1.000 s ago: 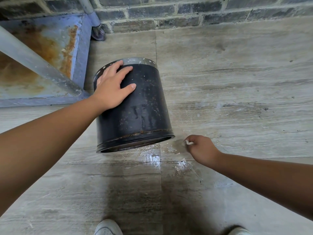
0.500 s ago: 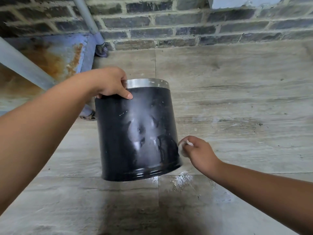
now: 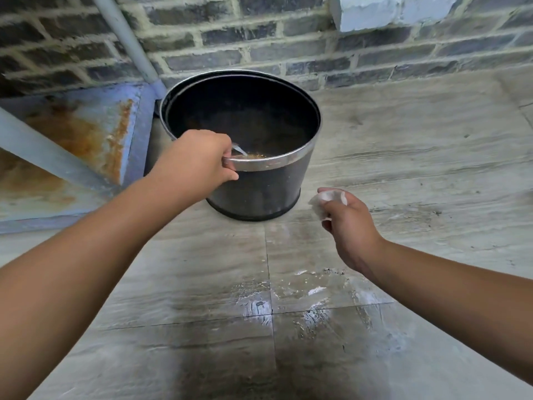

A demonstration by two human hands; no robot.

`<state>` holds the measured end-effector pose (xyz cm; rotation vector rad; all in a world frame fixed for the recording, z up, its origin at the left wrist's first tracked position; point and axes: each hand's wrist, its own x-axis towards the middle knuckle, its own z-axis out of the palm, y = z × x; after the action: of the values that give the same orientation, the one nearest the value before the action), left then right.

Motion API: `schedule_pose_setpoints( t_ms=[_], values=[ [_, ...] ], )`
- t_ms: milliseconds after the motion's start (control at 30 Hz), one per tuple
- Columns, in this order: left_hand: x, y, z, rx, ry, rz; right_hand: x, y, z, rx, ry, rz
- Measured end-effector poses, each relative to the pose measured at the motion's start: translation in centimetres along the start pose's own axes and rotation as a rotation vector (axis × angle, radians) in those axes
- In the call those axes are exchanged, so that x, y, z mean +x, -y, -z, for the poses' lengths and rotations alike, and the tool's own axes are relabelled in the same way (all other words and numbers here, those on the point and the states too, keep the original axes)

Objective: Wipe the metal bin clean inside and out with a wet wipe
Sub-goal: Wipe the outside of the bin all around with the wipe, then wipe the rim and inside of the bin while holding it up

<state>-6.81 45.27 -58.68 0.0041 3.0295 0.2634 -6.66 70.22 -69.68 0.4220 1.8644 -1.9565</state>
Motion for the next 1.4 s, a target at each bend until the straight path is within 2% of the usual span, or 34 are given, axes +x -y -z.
schedule_pose_setpoints(
  t_ms=[100, 200, 333, 400, 500, 567, 633, 700, 767, 800, 867, 933, 1067, 1167, 1300, 1400],
  values=[
    [1.0, -0.3, -1.0, -0.033, -0.049, 0.048, 1.2, 0.8, 0.2, -0.027, -0.007, 0.051],
    [1.1, -1.0, -1.3, -0.041, -0.034, 0.114, 2.2, 1.6, 0.1, -0.084, -0.021, 0.130],
    [1.0, -3.2, -2.2, 0.319, 0.066, 0.170, 3.5, 2.5, -0.1, -0.007, -0.113, 0.161],
    [0.9, -4.3, -3.0, 0.357, 0.064, 0.116, 4.2, 2.9, -0.2, 0.015, -0.132, 0.137],
    [0.8, -4.9, -3.2, 0.233, 0.061, 0.076, 4.6, 3.7, -0.1, 0.019, -0.141, 0.147],
    [1.0, -5.0, -3.0, 0.147, 0.022, -0.019, 4.8, 4.1, 0.0, 0.053, -0.161, 0.175],
    [1.0, -4.8, -2.8, -0.030, -0.006, -0.108, 5.1, 4.6, -0.5, 0.127, -0.191, 0.186],
    [1.8, -5.1, -2.6, -0.263, 0.039, -0.190, 5.4, 5.8, -1.0, 0.195, -0.197, 0.231],
    [2.7, -5.5, -2.7, -0.428, 0.108, -0.243, 5.6, 7.1, -1.8, 0.179, -0.125, 0.292],
    [3.1, -5.7, -2.9, -0.400, 0.147, -0.278, 5.6, 7.6, -2.4, 0.152, -0.050, 0.318],
    [3.6, -6.2, -3.4, -0.138, 0.194, -0.385, 5.4, 7.8, -3.6, 0.062, 0.118, 0.356],
    [3.8, -6.2, -4.0, -0.001, 0.195, -0.427, 5.4, 7.1, -4.6, -0.049, 0.214, 0.413],
    [3.7, -5.8, -4.5, -0.014, 0.171, -0.439, 5.0, 5.7, -4.9, -0.148, 0.185, 0.463],
    [3.8, -5.7, -4.5, -0.052, 0.170, -0.454, 4.2, 5.1, -5.1, -0.083, 0.157, 0.408],
    [3.7, -5.6, -4.4, -0.167, 0.168, -0.449, 2.5, 4.1, -5.4, -0.013, 0.197, 0.401],
    [3.8, -5.7, -4.2, -0.268, 0.176, -0.415, 0.1, 2.5, -6.1, 0.069, 0.231, 0.325]
  ],
)
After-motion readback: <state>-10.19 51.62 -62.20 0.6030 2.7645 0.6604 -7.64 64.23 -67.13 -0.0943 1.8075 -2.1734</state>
